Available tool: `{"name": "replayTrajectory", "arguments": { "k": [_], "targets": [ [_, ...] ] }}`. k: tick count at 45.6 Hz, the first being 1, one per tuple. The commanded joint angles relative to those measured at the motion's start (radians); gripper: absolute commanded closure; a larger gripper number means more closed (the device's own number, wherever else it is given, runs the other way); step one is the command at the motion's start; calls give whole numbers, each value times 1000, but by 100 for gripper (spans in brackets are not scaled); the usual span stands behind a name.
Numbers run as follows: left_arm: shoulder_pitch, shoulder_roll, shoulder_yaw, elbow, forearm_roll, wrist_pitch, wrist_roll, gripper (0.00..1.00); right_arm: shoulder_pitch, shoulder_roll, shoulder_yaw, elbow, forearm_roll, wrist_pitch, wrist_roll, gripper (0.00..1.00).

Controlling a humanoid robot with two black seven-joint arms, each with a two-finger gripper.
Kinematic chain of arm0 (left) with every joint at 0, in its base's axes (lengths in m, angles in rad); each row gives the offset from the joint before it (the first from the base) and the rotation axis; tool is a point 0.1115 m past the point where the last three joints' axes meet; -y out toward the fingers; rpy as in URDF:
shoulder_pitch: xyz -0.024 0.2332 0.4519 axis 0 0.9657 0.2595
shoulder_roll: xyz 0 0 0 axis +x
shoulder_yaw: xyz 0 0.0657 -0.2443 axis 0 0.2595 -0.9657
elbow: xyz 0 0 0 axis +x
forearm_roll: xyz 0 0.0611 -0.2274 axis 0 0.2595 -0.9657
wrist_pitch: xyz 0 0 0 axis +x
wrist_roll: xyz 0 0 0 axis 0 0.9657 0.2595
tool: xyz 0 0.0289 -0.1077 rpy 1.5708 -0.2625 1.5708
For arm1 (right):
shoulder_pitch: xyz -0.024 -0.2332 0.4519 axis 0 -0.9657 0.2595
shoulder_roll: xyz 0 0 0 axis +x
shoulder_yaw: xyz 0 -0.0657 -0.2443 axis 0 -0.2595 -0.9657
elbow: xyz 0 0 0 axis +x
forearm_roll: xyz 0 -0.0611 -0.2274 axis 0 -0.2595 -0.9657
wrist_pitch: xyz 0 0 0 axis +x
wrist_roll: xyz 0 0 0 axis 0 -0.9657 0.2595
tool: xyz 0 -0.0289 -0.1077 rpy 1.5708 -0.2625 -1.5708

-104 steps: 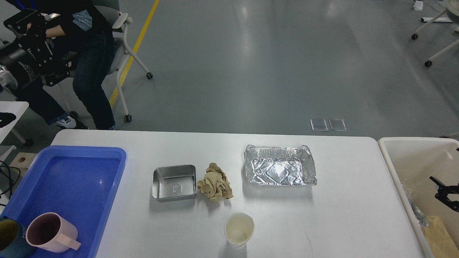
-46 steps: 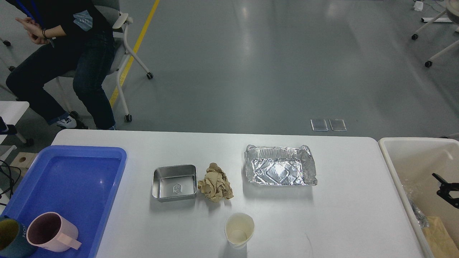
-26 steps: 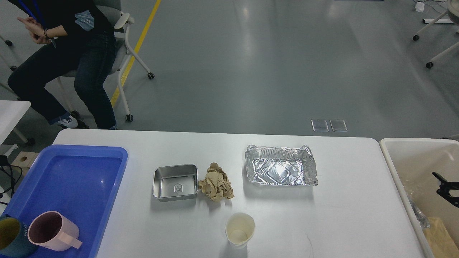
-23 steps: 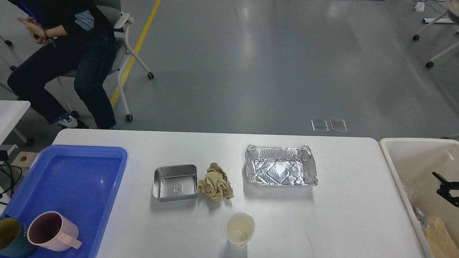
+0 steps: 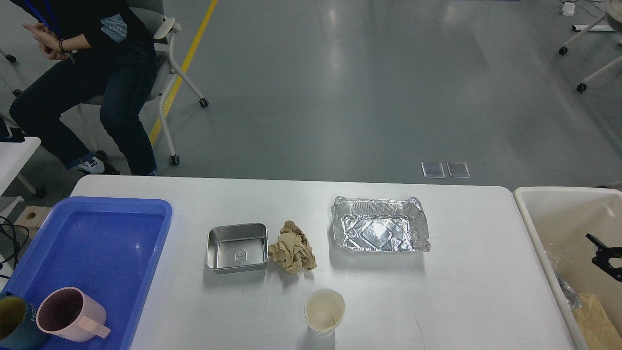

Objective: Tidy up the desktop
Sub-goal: 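Move the left gripper over the table toward the steel box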

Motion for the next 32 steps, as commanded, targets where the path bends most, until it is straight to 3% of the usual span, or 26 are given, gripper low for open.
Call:
{"name": "replayTrajectory", "arguments": {
  "k": [1,7,16,26,28,32],
  "targets": [
    [-12,-105,-1,31,-3,6,104,3,1,0,-2,-2,0,1,0,0],
    [-2,-203,2,40,-1,17,177,3,-4,0,0,-2,0,1,0,0],
    [1,-376,16,68,13,24,184,3,-10,0,0,-2,0,1,1,0],
    [11,-473,22,120,13,17,193,3,-13,0,0,-4,0,3,1,0],
    [17,-481,20,125,13,10,213,3,-14,0,0,-4,-2,3,3,0],
    [21,-504,19,135,10,12,298,3,-16,0,0,-4,-2,3,3,0]
  ]
}}
